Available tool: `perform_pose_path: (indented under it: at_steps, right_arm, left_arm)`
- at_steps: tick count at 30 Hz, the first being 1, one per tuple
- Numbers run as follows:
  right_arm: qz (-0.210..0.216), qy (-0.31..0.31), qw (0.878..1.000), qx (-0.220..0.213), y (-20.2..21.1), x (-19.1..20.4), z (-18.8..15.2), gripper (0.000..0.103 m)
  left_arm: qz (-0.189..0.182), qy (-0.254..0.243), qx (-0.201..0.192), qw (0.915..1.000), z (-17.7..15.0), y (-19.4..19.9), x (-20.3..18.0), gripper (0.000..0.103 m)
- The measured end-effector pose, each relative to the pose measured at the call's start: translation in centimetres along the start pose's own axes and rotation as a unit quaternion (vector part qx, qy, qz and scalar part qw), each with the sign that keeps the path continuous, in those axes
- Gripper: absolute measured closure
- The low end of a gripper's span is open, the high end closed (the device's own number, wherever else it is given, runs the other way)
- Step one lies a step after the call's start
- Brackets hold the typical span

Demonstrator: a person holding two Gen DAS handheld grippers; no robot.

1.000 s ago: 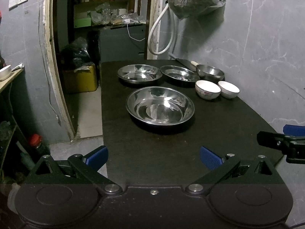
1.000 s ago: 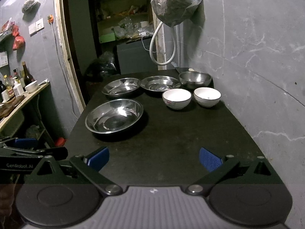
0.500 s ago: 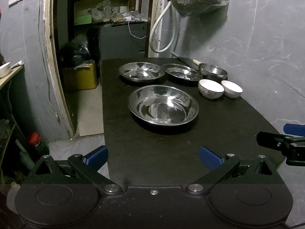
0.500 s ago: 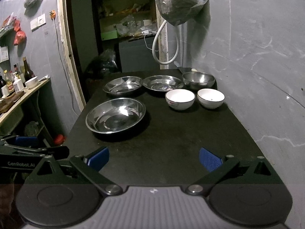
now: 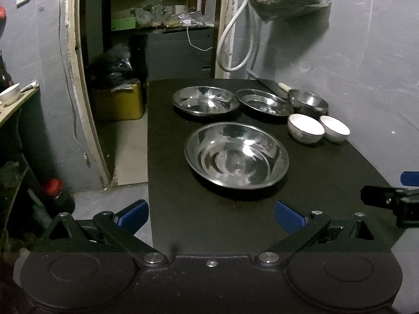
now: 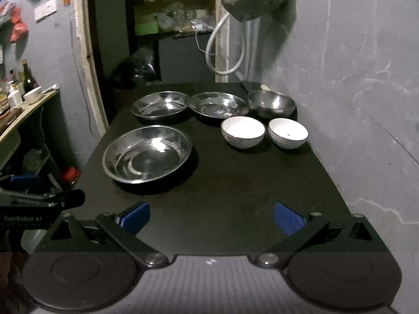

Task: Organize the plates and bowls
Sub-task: 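Move the left tool toward the rim of the large steel basin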

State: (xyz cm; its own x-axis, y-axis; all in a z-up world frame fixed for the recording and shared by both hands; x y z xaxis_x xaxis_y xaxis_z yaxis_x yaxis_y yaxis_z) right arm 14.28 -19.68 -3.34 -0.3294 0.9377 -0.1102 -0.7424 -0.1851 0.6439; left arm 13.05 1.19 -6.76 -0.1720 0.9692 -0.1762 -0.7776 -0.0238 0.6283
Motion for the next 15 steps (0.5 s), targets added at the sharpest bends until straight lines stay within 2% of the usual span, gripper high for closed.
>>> perform_pose_path:
  at_steps: [15]
  right_arm:
    - [0.020,0.018,0.998,0.054,-5.7,-3.0,5.0,0.000]
  left_arm:
    - [0.045,0.031,0.004,0.9985,6.0,-4.1,-1.5,0.001]
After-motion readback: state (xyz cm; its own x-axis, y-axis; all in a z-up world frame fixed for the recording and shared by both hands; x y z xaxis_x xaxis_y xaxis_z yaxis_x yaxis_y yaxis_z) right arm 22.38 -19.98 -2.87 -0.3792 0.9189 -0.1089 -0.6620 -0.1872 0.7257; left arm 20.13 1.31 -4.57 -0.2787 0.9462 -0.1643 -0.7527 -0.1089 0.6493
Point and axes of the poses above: each gripper's, at about its wrist camera, not at the fingertips, and y roughly against the way its jaws point, x to its left, z to its top, the point moved 10 cm from there along -y, roughly the way its jaws point, and after that the axes turned 9 degrees about y, right-handed, at the moved point
